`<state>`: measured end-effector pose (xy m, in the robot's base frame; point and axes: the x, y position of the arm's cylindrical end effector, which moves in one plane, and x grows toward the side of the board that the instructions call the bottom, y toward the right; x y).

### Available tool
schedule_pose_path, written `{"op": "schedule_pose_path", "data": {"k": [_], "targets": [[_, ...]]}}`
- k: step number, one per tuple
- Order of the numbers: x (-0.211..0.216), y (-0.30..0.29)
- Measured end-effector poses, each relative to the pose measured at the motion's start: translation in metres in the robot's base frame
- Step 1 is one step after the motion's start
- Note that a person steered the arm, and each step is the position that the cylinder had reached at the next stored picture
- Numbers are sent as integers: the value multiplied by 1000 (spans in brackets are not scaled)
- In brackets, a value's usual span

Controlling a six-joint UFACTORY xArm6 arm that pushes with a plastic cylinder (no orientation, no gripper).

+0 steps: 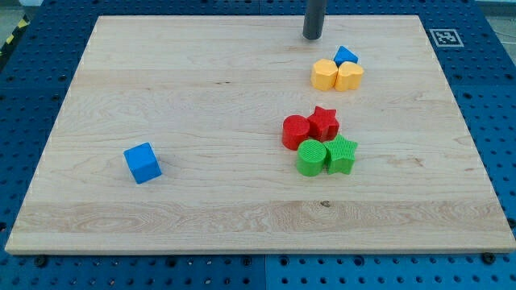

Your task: Move your arm near blue cube

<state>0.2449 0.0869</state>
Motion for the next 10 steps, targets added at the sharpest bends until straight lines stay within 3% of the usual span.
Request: {"op": "schedule_pose_path", "data": {"k": [3, 5, 7, 9, 10], "targets": [[-5, -104], [-2, -127], [3, -210], [62, -228], [65, -234]]}}
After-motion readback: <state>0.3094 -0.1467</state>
